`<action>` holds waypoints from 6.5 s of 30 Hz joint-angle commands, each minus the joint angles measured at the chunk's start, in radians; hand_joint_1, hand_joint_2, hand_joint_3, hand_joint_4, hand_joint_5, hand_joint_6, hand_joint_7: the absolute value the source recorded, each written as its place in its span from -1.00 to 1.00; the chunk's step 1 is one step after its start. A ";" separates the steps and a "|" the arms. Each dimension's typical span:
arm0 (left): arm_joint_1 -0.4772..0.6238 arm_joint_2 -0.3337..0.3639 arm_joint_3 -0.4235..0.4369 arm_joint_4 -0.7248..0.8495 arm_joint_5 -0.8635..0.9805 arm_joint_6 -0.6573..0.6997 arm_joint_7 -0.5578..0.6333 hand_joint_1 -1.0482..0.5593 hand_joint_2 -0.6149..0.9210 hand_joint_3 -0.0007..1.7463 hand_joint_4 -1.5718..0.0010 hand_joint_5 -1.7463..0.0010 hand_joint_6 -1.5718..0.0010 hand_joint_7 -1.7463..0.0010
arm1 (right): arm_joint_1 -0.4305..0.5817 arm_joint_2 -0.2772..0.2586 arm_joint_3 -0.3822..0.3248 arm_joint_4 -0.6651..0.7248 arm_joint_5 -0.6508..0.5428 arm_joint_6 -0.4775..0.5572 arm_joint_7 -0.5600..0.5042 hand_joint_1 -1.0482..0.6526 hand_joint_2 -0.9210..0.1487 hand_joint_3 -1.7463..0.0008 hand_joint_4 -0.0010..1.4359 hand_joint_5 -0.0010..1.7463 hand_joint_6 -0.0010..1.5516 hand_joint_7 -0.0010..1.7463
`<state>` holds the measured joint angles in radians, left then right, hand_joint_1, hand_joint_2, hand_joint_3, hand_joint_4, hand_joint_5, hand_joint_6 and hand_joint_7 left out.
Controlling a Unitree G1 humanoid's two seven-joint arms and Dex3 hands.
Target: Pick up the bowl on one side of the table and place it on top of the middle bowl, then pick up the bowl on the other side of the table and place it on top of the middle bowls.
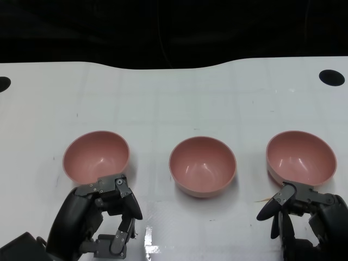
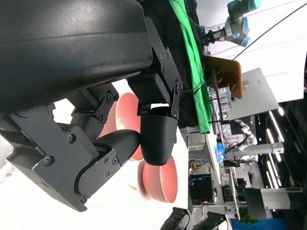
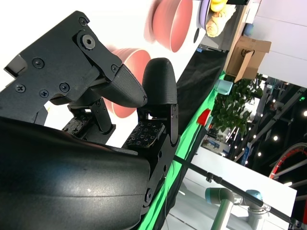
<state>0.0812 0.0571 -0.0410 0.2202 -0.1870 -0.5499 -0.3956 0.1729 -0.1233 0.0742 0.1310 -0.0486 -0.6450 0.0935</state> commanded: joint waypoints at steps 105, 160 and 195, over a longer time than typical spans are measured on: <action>0.003 -0.005 -0.001 -0.019 0.000 0.004 -0.018 0.10 0.24 0.63 -0.17 -0.89 -0.11 -0.58 | -0.477 -0.251 0.239 0.112 -0.781 0.391 -0.566 0.04 0.06 -0.40 0.38 1.00 -0.02 0.97; 0.007 -0.005 -0.002 -0.017 0.037 -0.033 -0.002 0.06 0.30 0.49 -0.10 -0.93 -0.08 -0.60 | -0.543 -0.196 0.415 0.152 -0.755 0.391 -0.175 -0.70 -1.00 0.52 -0.73 -0.76 -0.62 -1.00; 0.010 -0.014 0.004 -0.044 -0.001 0.040 0.000 0.05 0.39 0.39 -0.01 -0.98 -0.02 -0.63 | -0.023 -0.121 0.079 -0.125 -0.119 0.043 -0.179 0.01 -0.61 0.20 -0.22 0.62 -0.18 0.07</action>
<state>0.0851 0.0363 -0.0414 0.1945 -0.1688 -0.5259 -0.3949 0.1296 -0.2475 0.1722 0.0162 -0.2044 -0.6032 -0.0968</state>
